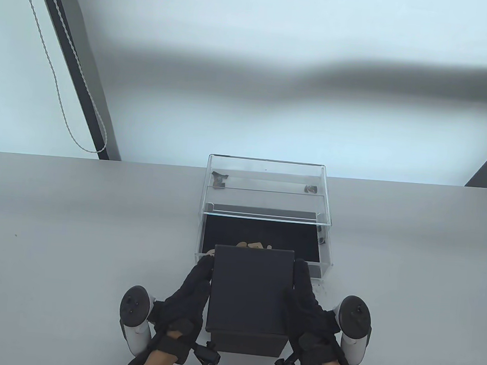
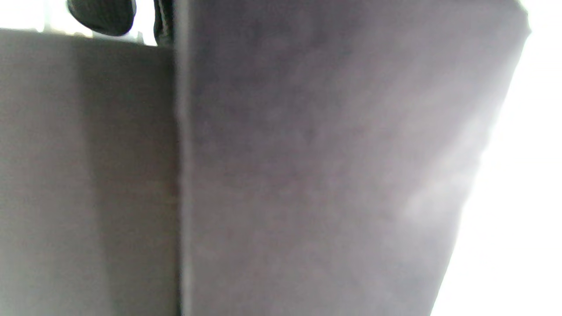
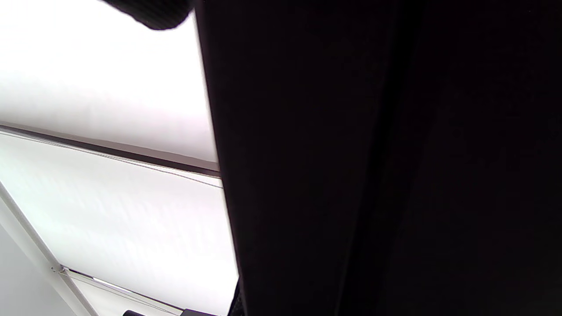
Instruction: Pour number blocks into a drawer
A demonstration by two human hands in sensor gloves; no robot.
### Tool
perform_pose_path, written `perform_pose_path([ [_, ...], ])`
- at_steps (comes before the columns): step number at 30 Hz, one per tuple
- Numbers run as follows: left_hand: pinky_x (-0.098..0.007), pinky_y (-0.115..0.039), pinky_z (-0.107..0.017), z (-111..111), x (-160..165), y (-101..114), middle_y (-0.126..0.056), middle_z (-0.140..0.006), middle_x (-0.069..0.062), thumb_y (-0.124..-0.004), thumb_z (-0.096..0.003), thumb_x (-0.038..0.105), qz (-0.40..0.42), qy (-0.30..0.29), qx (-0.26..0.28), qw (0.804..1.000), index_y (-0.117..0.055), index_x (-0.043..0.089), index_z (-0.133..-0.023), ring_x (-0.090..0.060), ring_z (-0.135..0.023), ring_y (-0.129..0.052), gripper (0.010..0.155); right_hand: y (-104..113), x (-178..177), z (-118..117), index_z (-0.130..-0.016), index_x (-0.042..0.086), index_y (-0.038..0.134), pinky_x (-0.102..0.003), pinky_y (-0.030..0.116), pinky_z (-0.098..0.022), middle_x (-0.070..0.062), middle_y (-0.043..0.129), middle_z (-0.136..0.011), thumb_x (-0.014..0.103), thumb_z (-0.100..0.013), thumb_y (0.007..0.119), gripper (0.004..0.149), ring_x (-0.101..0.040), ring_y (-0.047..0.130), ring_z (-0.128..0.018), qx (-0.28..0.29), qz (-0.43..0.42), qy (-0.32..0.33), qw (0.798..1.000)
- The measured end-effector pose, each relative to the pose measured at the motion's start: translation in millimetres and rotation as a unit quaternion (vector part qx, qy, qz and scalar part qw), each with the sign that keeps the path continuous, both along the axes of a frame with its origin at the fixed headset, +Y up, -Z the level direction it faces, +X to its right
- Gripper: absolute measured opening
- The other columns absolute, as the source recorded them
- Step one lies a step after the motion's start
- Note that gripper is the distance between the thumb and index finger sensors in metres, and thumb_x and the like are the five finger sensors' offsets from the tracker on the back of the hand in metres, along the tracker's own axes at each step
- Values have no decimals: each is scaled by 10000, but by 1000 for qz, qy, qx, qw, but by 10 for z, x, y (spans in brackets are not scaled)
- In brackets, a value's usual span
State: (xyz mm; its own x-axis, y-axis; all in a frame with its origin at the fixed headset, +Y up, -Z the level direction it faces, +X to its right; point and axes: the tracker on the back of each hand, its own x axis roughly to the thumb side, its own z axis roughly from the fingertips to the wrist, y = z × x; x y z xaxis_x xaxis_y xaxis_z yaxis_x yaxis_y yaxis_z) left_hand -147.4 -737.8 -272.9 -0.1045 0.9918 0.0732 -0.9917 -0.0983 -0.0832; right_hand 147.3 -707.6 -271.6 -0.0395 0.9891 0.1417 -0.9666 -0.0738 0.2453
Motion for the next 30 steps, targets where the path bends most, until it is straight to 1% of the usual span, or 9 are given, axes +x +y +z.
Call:
perform_pose_path([
  [9, -670, -466, -737, -62, 2, -119, -453, -1212, -56, -640, -510, 513, -35, -5, -26, 999, -527, 359, -1077, -411, -1073, -464, 598, -112, 29, -48, -1037, 142, 115, -721, 95, -607, -253, 44, -1084, 592, -503, 588, 843, -564, 63, -959, -29, -13, 0, 999],
  [14, -673, -478, -731, -65, 24, -185, -474, -1209, -70, -642, -508, 526, -38, -13, -42, 998, -507, 354, -1083, -420, -1065, -489, 615, -209, 36, -74, -1024, 125, 89, -724, 112, -609, -257, 44, -1082, 598, -503, 583, 859, -570, 78, -958, -53, -5, 7, 999],
  [22, -673, -492, -723, -56, 31, -224, -493, -1206, -70, -642, -506, 538, -47, -13, -56, 997, -504, 344, -1084, -431, -1054, -515, 625, -305, 44, -94, -1014, 115, 71, -727, 125, -612, -261, 48, -1080, 599, -503, 584, 870, -574, 85, -957, -81, -2, 14, 997],
  [28, -670, -500, -722, -38, 48, -228, -485, -1209, -55, -648, -501, 561, -48, -12, -60, 997, -486, 357, -1087, -435, -1051, -522, 642, -384, 52, -103, -1004, 141, 34, -728, 135, -615, -259, 32, -1077, 604, -507, 582, 872, -576, 84, -955, -102, 25, 28, 994],
  [30, -670, -501, -721, -33, 50, -233, -486, -1210, -52, -650, -499, 563, -47, -11, -67, 997, -487, 356, -1087, -435, -1051, -524, 644, -402, 45, -102, -1003, 147, 30, -728, 141, -616, -259, 36, -1077, 601, -508, 585, 871, -576, 88, -956, -111, 12, 28, 993],
])
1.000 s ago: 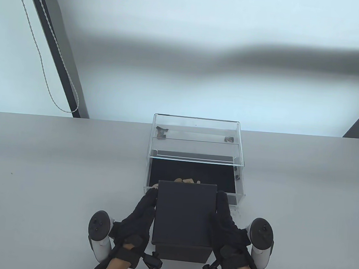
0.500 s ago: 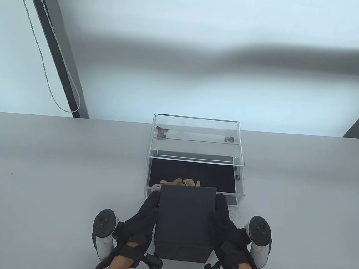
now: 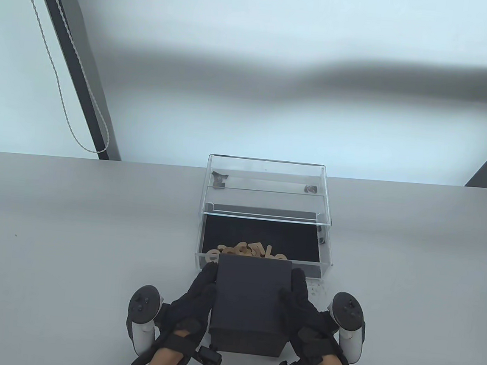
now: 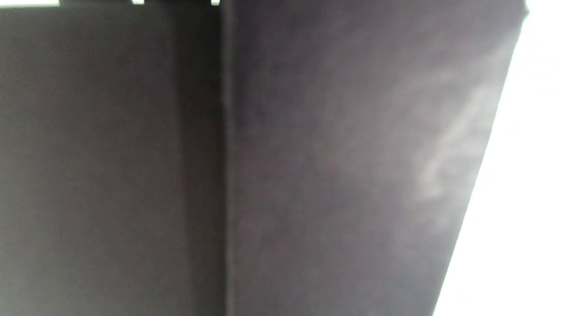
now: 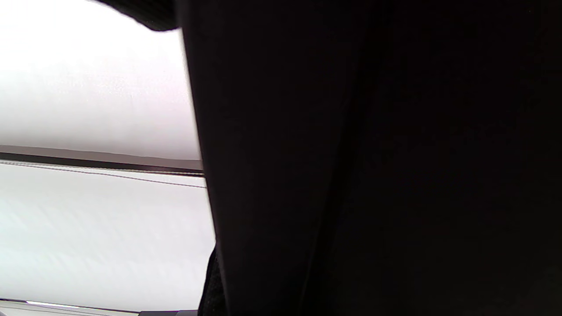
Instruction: Pour number blocks into a drawer
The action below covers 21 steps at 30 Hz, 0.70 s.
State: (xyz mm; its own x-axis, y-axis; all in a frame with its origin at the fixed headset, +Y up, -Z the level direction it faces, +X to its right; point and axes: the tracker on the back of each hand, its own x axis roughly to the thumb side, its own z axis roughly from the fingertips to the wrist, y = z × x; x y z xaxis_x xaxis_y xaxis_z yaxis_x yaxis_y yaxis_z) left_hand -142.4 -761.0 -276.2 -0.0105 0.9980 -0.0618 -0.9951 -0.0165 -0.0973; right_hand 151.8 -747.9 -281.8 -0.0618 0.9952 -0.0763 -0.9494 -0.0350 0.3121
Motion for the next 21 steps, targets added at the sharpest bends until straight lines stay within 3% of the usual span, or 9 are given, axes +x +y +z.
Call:
perform_pose_path([
  [15, -674, -492, -721, 17, 13, -16, -472, -1213, -70, -647, -501, 569, 11, -2, -25, 1000, -483, 366, -1087, -444, -1053, -504, 642, -21, -4, 10, -1008, 162, 48, -725, 171, -625, -255, 54, -1080, 598, -509, 593, 858, -573, 121, -961, -6, -13, -7, 1000],
  [21, -672, -490, -719, 12, 15, 91, -462, -1206, -82, -659, -505, 520, -13, 15, -12, 1000, -501, 305, -1081, -442, -1050, -502, 635, -10, 8, -2, -1011, 152, 60, -728, 174, -624, -268, 69, -1079, 597, -509, 594, 858, -582, 135, -957, -6, -10, -6, 1000],
])
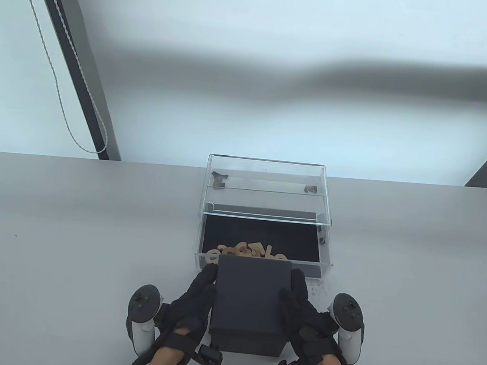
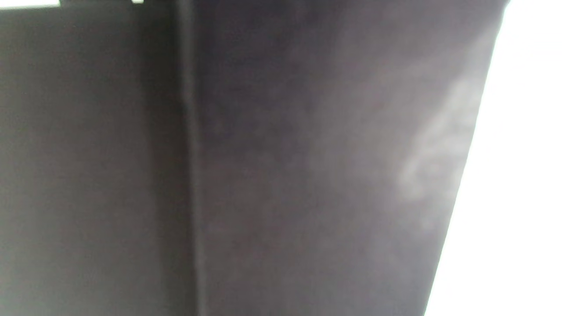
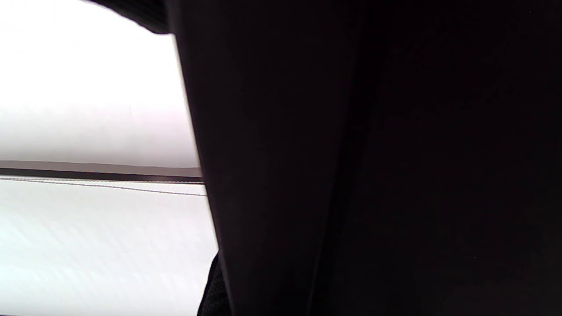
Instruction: Pour number blocks into a drawer
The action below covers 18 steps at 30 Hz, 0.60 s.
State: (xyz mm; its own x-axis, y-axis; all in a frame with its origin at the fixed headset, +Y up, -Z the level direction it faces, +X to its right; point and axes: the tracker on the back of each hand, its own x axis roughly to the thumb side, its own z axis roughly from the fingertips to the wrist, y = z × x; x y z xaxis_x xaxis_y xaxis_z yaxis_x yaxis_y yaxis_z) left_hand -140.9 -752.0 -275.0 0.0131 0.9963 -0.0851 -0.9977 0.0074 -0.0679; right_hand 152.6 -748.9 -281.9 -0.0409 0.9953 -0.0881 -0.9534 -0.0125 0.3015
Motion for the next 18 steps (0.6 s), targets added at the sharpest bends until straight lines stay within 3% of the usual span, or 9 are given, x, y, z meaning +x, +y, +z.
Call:
perform_pose_path([
  [6, -677, -458, -717, 32, 17, 343, -446, -1197, -106, -676, -500, 499, -59, 26, 54, 996, -544, 252, -1066, -452, -1045, -476, 632, 67, 45, -19, -1014, 127, 78, -731, 179, -622, -271, 87, -1081, 601, -508, 590, 862, -586, 146, -956, 15, 23, 0, 1000],
  [11, -674, -472, -714, 222, 115, 757, -476, -1193, -115, -681, -499, 513, -113, 26, 100, 988, -562, 243, -1064, -463, -1036, -501, 638, 86, 93, -35, -1019, 122, 93, -732, 180, -622, -273, 95, -1082, 598, -508, 593, 859, -588, 153, -955, 14, 10, -9, 1000],
  [18, -692, -400, -727, 253, 472, 943, -460, -1199, -119, -686, -500, 519, -236, -28, 98, 967, -564, 242, -1068, -456, -1054, -454, 643, 83, 162, -54, -1020, 119, 98, -732, 181, -622, -276, 101, -1081, 597, -509, 593, 858, -590, 158, -954, 9, 0, -21, 1000],
])
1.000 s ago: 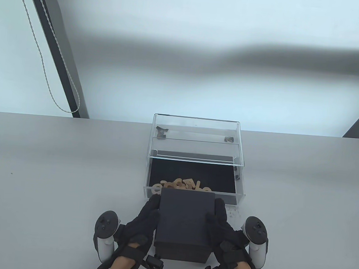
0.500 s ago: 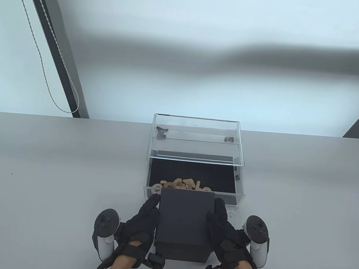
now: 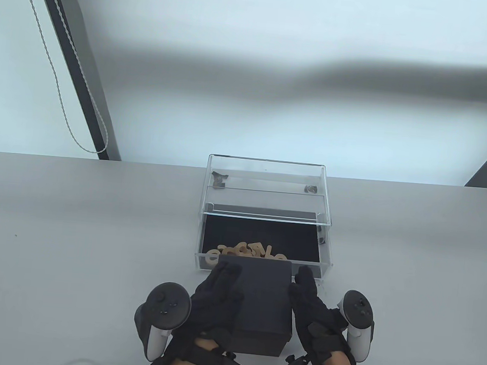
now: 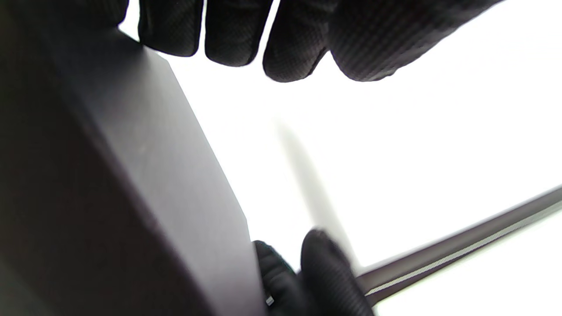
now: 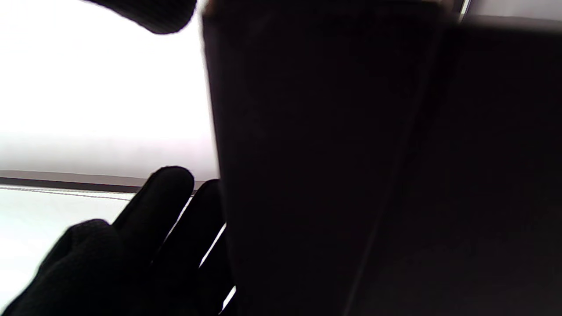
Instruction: Pour number blocks into a drawer
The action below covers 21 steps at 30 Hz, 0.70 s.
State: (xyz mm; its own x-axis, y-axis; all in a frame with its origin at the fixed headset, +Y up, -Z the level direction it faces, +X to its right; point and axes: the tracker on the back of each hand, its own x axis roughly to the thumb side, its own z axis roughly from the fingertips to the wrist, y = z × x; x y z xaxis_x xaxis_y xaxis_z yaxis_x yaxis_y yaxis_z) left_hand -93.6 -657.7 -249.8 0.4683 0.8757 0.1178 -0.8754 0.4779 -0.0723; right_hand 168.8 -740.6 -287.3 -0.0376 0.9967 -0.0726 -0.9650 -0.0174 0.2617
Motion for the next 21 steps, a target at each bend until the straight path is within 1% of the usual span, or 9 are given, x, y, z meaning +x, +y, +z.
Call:
perform_pose_path([
  [1, -693, -353, -731, -7, 66, 13, -452, -1199, -118, -685, -500, 521, -32, 1, -4, 999, -563, 246, -1067, -447, -1059, -438, 643, 0, 6, -2, -1020, 119, 97, -732, 182, -621, -275, 101, -1082, 597, -509, 593, 858, -590, 158, -954, 0, -1, 0, 1000],
  [2, -707, -249, -722, -12, 138, 20, -436, -1203, -122, -689, -497, 524, -65, 8, -11, 998, -565, 245, -1068, -444, -1067, -401, 648, 2, 10, -4, -1020, 118, 98, -732, 182, -621, -277, 101, -1081, 596, -510, 593, 857, -591, 158, -953, 0, -2, -1, 1000],
  [5, -700, -137, -703, -34, 344, 31, -379, -1213, -120, -687, -497, 538, -132, 0, -22, 991, -544, 261, -1077, -445, -1074, -304, 658, 9, 18, -6, -1019, 118, 96, -733, 183, -621, -276, 105, -1082, 596, -509, 594, 858, -593, 162, -953, 0, -6, -1, 1000],
  [9, -688, -104, -703, -80, 640, -19, -335, -1221, -109, -688, -498, 543, -188, -16, -31, 982, -530, 266, -1084, -426, -1082, -251, 667, 14, 21, -4, -1019, 118, 97, -733, 183, -620, -278, 107, -1082, 597, -509, 594, 859, -593, 165, -952, 0, -6, 0, 1000],
  [13, -671, -40, -693, -93, 850, -113, -240, -1227, -95, -662, -498, 576, -269, -22, -40, 962, -475, 292, -1099, -412, -1075, -126, 690, 16, 25, -6, -1019, 117, 97, -733, 186, -620, -278, 110, -1082, 596, -510, 594, 858, -593, 167, -952, 1, -7, 1, 1000],
  [14, -667, -30, -694, -95, 889, -142, -204, -1227, -88, -650, -501, 581, -289, -27, -37, 956, -430, 305, -1106, -407, -1074, -101, 701, 17, 24, -4, -1019, 117, 96, -733, 185, -620, -278, 110, -1082, 597, -509, 593, 859, -594, 167, -952, 1, -8, 2, 1000],
  [16, -663, -17, -695, -92, 911, -161, -149, -1224, -76, -591, -505, 608, -316, -35, -40, 947, -358, 326, -1113, -397, -1070, -71, 710, 20, 15, -1, -1019, 117, 98, -733, 185, -620, -279, 109, -1082, 597, -509, 594, 858, -594, 166, -952, -1, -12, 5, 1000],
  [19, -641, 6, -698, -95, 890, -176, -112, -1221, -50, -571, -506, 621, -308, -42, -54, 949, -322, 343, -1115, -371, -1070, -26, 714, 25, -1, 7, -1019, 117, 98, -733, 185, -620, -277, 110, -1082, 597, -508, 595, 859, -593, 168, -952, 1, -12, 8, 1000],
  [21, -634, 5, -702, -92, 884, -181, -115, -1220, -42, -566, -503, 628, -315, -43, -49, 947, -320, 349, -1114, -364, -1071, -27, 715, 28, -10, 12, -1019, 118, 98, -733, 186, -620, -278, 110, -1082, 596, -508, 594, 858, -593, 168, -952, 1, -10, 11, 1000],
])
